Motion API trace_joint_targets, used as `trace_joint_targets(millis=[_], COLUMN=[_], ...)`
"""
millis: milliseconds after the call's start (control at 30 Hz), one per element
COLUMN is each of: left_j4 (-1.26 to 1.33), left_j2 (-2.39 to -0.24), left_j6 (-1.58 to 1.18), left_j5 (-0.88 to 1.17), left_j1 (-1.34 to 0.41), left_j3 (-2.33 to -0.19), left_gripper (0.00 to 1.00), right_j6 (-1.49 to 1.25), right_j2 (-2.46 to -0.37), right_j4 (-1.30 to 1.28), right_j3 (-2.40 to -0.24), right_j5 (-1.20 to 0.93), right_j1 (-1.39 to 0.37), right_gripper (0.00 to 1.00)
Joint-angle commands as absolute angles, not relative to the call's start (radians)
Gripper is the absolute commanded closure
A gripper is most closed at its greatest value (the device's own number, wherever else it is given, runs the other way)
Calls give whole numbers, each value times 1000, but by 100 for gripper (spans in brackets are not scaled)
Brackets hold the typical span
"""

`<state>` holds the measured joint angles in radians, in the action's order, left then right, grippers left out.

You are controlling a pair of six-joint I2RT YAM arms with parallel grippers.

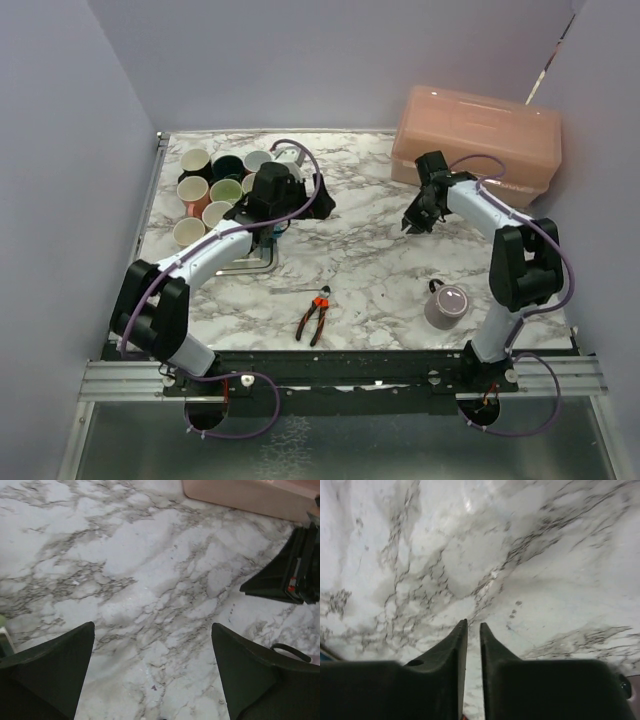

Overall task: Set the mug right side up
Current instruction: Move the cup to the center of the board.

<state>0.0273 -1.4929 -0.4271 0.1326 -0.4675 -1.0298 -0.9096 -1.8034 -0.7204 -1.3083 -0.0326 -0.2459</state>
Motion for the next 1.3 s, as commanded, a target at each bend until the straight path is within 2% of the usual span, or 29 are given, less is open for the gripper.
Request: trace_joint_targets(millis=[0,200,300,433,633,800,933,1100,1267], left_j4=[20,25,25,22,16,-23,-61,-239,-365], left_j2=[-1550,-1622,-1651,-1671,-1670,-1669,-1671,-1718,-1819], left_j6=[-426,-399,-379,-374,-402,-448,-474,-564,-614], left_j5=[187,205,216,230,251,242,235,173,220], left_j1=[-566,-618,-636,-655,-679,-680,-680,-680,-664], left_j3=[-1085,-1135,-1155,-1171,-1160,-1166,-1171,-1250,-1374], left_gripper=[1,1,1,1,1,1,1,1,1], right_j6=[-824,-795,-819,-892,-990,-1137,-1204,-1328,-1464], right_j2=[-1759,-1571,-1497,-1425,-1361,-1328,-1341,-1348,-1429], right_j4=[-841,-953,-1044,-1124,-1121,-1071,-1055,-916,-777], right_j3=[-1321,-1153,-1093,-985,-840,-794,-824,-799,-842], right_j5=[219,277,290,231,-98,-333,-380,-439,-437], right_j1=[-191,-46,-21,21,85,84,73,2,-201], right_gripper=[74,27,17,14,12,12,12,13,17])
